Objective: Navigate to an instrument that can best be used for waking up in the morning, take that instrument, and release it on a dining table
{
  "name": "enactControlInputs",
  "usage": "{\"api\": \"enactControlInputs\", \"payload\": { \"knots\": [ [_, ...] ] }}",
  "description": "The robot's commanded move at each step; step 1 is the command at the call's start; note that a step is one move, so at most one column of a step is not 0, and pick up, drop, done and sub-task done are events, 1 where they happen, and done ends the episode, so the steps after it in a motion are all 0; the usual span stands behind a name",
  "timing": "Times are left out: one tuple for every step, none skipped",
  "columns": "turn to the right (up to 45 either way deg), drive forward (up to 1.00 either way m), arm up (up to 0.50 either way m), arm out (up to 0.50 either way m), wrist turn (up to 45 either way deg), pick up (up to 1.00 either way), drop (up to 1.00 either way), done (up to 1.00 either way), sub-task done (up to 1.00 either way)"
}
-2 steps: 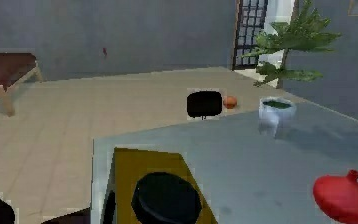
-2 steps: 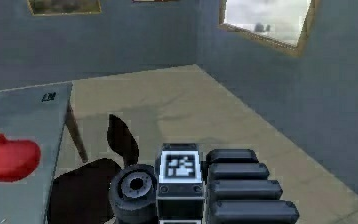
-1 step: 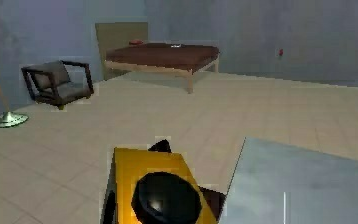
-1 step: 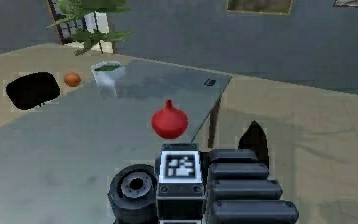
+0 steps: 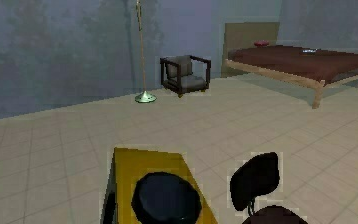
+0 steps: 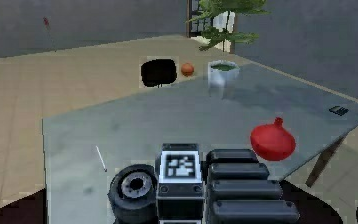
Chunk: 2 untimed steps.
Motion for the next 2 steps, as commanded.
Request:
{"api": "enactControlInputs", "payload": {
  "knots": [
    [0.0,0.00,0.00,0.48,0.0,0.00,0.00,0.00,0.00],
    [0.0,0.00,0.00,0.00,45.0,0.00,0.00,0.00,0.00]
  ]
}}
